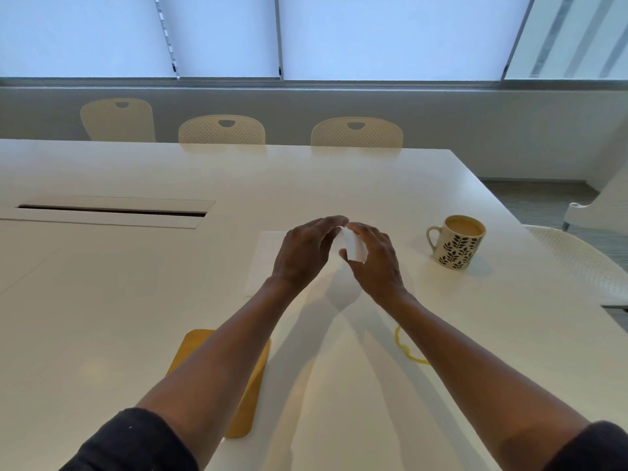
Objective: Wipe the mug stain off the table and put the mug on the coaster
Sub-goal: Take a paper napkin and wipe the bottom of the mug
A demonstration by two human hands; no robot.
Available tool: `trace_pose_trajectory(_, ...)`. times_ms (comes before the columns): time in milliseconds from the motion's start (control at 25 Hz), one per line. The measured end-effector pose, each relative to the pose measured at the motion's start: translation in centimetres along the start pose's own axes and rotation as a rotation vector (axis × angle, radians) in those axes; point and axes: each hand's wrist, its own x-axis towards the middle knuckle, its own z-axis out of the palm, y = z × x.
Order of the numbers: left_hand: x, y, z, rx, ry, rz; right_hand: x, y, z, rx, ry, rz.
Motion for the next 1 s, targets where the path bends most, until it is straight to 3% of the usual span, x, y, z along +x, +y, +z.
trace_pose_trajectory(400, 2.8, 4.5, 5.3, -0.118, -0.063, -0.017, -2.3, 3.0, -7.8, 0.009, 0.177, 0.062)
trace_pose_trajectory(560, 3.9, 5.9, 8.1, -0.194, -0.064, -0.109, -3.1, 5.3, -10.2, 0.010, 0.242, 0.122)
trace_pose_trajectory(720, 4.7, 7.2, 11.2, -0.395, -0.063, -0.197, -3.7, 7.6, -12.2, 0.062, 0.166, 0.148)
trace_pose_trajectory(1000, 6.8, 8.2, 15.4, -0.502, -0.139, -0.316, -3.2, 11.4, -15.3, 0.119, 0.059, 0.249)
